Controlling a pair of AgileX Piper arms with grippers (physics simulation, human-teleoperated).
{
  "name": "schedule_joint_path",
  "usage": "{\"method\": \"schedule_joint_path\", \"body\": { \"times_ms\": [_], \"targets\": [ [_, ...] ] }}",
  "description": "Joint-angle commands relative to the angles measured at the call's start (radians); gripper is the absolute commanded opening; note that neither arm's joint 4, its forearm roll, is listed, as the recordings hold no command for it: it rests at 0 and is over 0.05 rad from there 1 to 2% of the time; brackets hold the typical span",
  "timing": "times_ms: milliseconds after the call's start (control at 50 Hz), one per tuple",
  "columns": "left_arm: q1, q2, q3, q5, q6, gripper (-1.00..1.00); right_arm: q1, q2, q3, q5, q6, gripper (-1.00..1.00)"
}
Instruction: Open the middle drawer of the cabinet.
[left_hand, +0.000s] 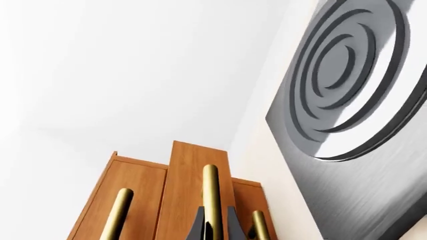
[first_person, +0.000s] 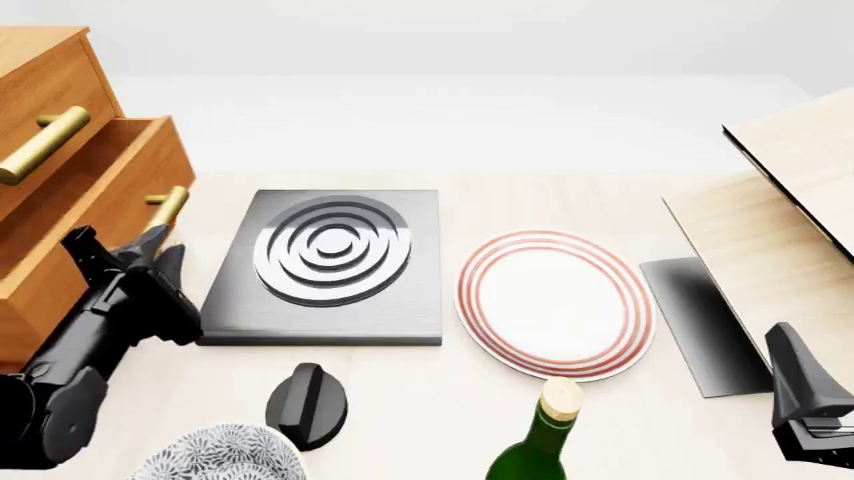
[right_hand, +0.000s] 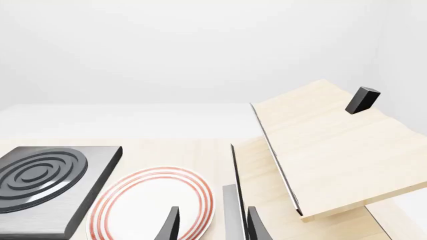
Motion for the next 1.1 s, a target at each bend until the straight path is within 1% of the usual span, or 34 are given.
{"method": "schedule_joint_path", "body": {
  "times_ms": [20,180,220,240,260,300,360,500,560,580,600,620,640,660,680,720,740,760,780,820,840,900,960,980,1000,1020,1040,1080,1100],
  "targets": [
    [-0.055,-0.037,0.018,-0.016,0.005,-1.0,0.0,0.0,0.0,0.0,0.0,1.0],
    [-0.062,-0.048,0.026,-0.016,-0.003,-1.0,0.0,-0.001,0.0,0.0,0.0,1.0],
    [-0.06,-0.055,0.031,-0.016,-0.014,-1.0,0.0,0.0,0.0,0.0,0.0,1.0],
    [-0.059,-0.059,0.037,-0.016,-0.034,-1.0,0.0,0.0,0.0,0.0,0.0,1.0],
    [-0.058,-0.073,0.046,-0.016,-0.045,1.0,0.0,0.0,0.0,0.0,0.0,1.0],
    [-0.059,-0.09,0.059,-0.016,-0.062,1.0,0.0,0.0,0.0,0.0,0.0,1.0],
    [-0.065,-0.12,0.081,-0.016,-0.066,1.0,0.0,0.0,0.0,0.0,0.0,1.0],
    [-0.1,-0.302,0.223,-0.016,-0.111,1.0,0.0,0.0,0.0,0.0,0.0,1.0],
    [-0.11,-0.338,0.243,-0.015,-0.133,1.0,0.0,0.0,0.0,0.0,0.0,1.0],
    [-0.114,-0.368,0.243,0.006,-0.145,1.0,0.0,0.0,0.0,0.0,0.0,1.0],
    [-0.117,-0.476,0.242,0.104,-0.158,1.0,0.0,0.0,0.0,0.0,0.0,1.0],
    [-0.12,-0.544,0.242,0.167,-0.16,1.0,0.0,0.0,0.0,0.0,0.0,1.0],
    [-0.123,-0.724,0.242,0.339,-0.198,1.0,0.0,0.0,0.0,0.0,0.0,1.0],
    [-0.127,-0.804,0.237,0.419,-0.208,1.0,0.0,0.0,0.0,0.0,0.0,1.0],
    [-0.128,-0.896,0.22,0.529,-0.229,1.0,0.0,0.0,0.0,0.0,0.0,1.0],
    [-0.134,-1.041,0.176,0.697,-0.27,1.0,0.0,0.0,0.0,0.0,0.0,1.0],
    [-0.134,-1.114,0.141,0.797,-0.3,1.0,0.0,0.0,0.0,0.0,0.0,1.0],
    [-0.137,-1.163,0.107,0.873,-0.337,1.0,0.0,0.0,0.0,0.0,0.0,1.0],
    [-0.148,-1.227,0.06,0.961,-0.389,1.0,0.0,0.0,0.0,0.0,0.0,1.0],
    [-0.137,-1.266,0.02,1.045,-0.432,1.0,0.0,0.0,0.0,0.0,0.0,1.0],
    [-0.143,-1.291,-0.017,1.104,-0.476,1.0,0.0,0.0,0.0,0.0,0.0,1.0],
    [-0.15,-1.356,-0.089,1.208,-0.536,1.0,0.0,0.0,0.0,0.0,0.0,1.0],
    [-0.14,-1.383,-0.175,1.3,-0.612,1.0,0.0,0.0,0.0,0.0,0.0,1.0],
    [-0.132,-1.381,-0.238,1.361,-0.676,1.0,0.0,0.0,0.0,0.0,0.0,1.0],
    [-0.132,-1.381,-0.239,1.362,-0.676,1.0,0.0,0.0,0.0,0.0,0.0,1.0],
    [-0.126,-1.374,-0.276,1.395,-0.714,1.0,0.0,0.0,0.0,0.0,0.0,1.0],
    [-0.126,-1.374,-0.276,1.396,-0.714,1.0,0.0,0.0,0.0,0.0,0.0,1.0],
    [-0.098,-1.341,-0.344,1.454,-0.788,1.0,0.0,0.0,0.0,0.0,0.0,1.0],
    [-0.1,-1.33,-0.359,1.464,-0.803,1.0,0.0,0.0,0.0,0.0,0.0,1.0]
  ]
}}
